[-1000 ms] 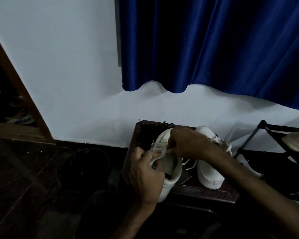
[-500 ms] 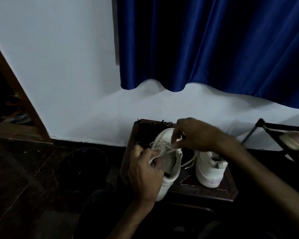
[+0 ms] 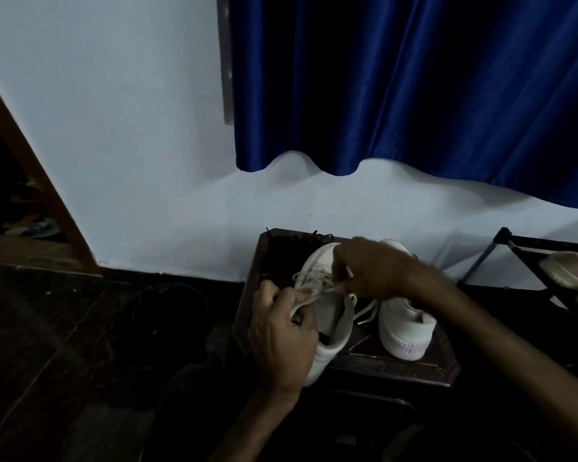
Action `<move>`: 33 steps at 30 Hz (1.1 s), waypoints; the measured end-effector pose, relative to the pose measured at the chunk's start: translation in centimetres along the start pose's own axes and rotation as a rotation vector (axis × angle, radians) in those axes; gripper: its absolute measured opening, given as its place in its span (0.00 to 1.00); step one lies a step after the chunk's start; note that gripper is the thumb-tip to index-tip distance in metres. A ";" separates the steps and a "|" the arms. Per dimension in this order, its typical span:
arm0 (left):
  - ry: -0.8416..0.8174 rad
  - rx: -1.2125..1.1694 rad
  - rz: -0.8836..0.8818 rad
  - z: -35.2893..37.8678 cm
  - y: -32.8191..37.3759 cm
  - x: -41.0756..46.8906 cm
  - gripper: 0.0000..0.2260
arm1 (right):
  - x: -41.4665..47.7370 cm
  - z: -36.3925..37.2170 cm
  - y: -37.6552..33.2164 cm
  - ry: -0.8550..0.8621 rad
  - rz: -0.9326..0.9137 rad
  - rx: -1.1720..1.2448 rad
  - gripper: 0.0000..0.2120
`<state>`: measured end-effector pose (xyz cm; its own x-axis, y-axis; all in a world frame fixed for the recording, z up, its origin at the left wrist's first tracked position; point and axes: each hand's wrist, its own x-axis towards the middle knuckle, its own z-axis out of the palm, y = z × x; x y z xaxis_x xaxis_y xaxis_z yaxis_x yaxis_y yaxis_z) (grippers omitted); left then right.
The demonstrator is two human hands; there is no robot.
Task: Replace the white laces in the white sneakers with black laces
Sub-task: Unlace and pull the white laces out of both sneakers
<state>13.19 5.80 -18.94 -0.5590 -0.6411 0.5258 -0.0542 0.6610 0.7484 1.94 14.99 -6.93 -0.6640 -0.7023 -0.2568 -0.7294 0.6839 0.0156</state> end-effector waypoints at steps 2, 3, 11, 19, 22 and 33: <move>0.011 -0.006 0.002 0.0 0.0 0.1 0.10 | -1.2 -2.2 1.9 0.014 0.090 -0.060 0.05; 0.014 -0.002 0.004 0.0 -0.1 0.1 0.10 | -1.8 -3.1 2.9 0.040 0.153 -0.100 0.04; 0.015 0.010 -0.027 0.5 -0.1 0.1 0.05 | -0.8 -0.5 0.0 0.152 0.078 0.046 0.11; -0.008 -0.015 -0.099 0.9 -0.3 0.6 0.09 | 1.7 1.5 -1.9 0.157 0.024 -0.089 0.13; -0.023 -0.007 -0.121 0.9 -0.4 0.6 0.08 | 1.8 1.7 -1.8 0.126 0.018 -0.050 0.13; -0.013 -0.125 -0.150 0.7 -0.6 0.7 0.10 | 0.4 -2.6 4.4 0.301 0.287 0.115 0.04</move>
<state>12.26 5.20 -19.26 -0.5628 -0.7231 0.4005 -0.0348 0.5048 0.8626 -1.99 17.24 -4.50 -0.8683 -0.4946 0.0362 -0.4960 0.8658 -0.0666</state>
